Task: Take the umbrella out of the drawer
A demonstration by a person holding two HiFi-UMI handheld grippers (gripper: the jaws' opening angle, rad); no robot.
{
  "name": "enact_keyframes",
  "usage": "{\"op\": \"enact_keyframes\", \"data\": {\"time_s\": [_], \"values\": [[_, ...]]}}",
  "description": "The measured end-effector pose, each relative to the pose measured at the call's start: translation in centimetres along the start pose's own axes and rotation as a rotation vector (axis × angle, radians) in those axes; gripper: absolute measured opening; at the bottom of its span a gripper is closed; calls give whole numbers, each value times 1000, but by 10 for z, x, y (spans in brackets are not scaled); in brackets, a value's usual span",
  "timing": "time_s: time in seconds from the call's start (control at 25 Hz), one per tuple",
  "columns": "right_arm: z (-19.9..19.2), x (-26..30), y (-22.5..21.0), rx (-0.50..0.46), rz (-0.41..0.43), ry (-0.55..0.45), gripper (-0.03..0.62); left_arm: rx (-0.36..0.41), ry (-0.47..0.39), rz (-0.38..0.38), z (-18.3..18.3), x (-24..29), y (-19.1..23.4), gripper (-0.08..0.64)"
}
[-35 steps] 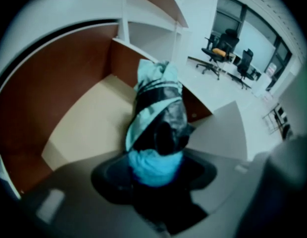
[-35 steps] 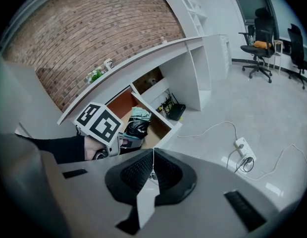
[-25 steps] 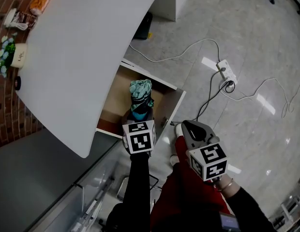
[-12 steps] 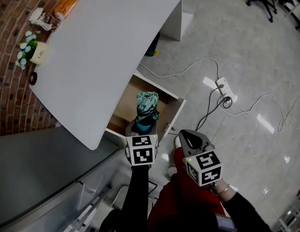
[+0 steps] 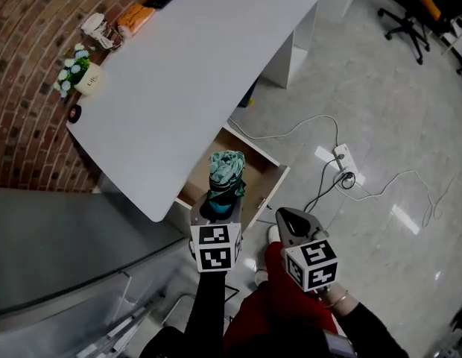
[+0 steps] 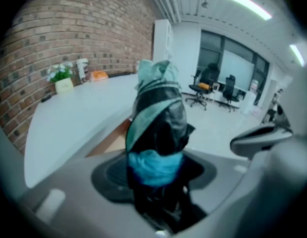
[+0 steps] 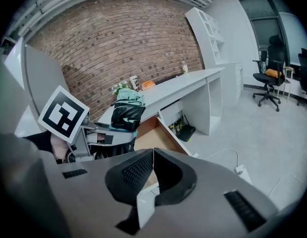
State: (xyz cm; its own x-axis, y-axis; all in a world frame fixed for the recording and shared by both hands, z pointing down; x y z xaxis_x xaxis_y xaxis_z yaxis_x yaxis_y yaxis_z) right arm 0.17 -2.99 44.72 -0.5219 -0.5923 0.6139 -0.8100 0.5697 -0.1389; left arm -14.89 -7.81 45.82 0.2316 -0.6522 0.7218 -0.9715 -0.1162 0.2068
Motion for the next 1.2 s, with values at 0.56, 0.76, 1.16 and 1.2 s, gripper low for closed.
{"op": "enact_keyframes", "data": {"time_s": [0.56,0.76,1.16,1.2], "values": [[36,-35,25,-72,16,-75,8,-56,-126,2,8,-95,-2,249],[58,-45,38,-102,26,-114,8,-101,-191,2,17,-132,6,249],[88,-69,73,-189,44,-191,8,-159,-318,22,20,-202,27,249],[90,-71,77,-204,45,-195,8,-162,-327,25,19,-208,28,249]]}}
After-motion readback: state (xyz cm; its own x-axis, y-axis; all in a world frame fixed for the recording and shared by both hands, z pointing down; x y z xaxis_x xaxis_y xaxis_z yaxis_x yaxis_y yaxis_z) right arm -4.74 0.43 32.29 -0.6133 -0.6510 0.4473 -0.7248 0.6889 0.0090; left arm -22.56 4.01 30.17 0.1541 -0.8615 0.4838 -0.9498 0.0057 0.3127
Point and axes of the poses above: the fingertips, and each gripper's own axes: x forward along the fingers, y to its left, z out of its top, the point moved 4 cm from there along -x, backward along the fingers, and after that the axes turned 15 degrees about -x, right-handed, at the moved point
